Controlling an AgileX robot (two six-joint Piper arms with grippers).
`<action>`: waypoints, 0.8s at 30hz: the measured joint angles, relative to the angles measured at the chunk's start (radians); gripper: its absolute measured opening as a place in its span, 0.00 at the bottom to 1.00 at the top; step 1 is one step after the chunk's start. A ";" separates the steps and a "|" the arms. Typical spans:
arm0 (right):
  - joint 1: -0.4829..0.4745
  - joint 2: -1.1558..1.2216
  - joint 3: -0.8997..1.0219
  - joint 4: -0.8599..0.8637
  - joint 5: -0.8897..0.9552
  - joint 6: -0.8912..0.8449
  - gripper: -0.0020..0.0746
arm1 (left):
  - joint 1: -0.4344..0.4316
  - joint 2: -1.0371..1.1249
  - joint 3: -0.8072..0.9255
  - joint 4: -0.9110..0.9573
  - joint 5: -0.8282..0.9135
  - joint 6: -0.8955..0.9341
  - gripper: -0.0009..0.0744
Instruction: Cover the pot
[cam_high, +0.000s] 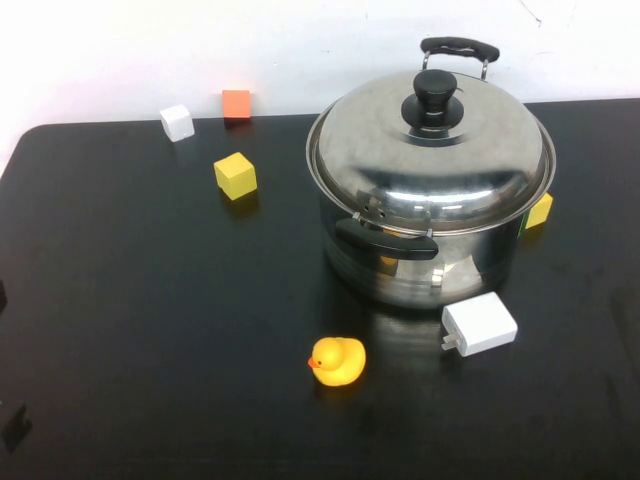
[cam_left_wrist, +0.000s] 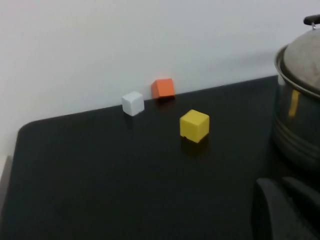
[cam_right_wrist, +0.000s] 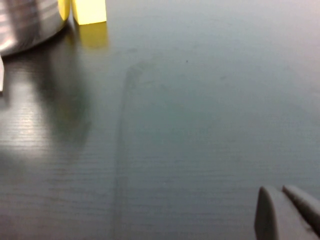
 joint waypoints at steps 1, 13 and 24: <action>0.000 0.000 0.000 0.000 0.000 0.000 0.02 | 0.032 0.000 0.012 0.000 -0.035 0.002 0.01; 0.000 0.000 0.000 0.000 0.000 0.000 0.02 | 0.345 -0.208 0.270 -0.430 -0.329 0.292 0.01; 0.000 0.000 0.000 0.000 0.000 0.000 0.02 | 0.487 -0.423 0.530 -0.766 -0.322 0.482 0.01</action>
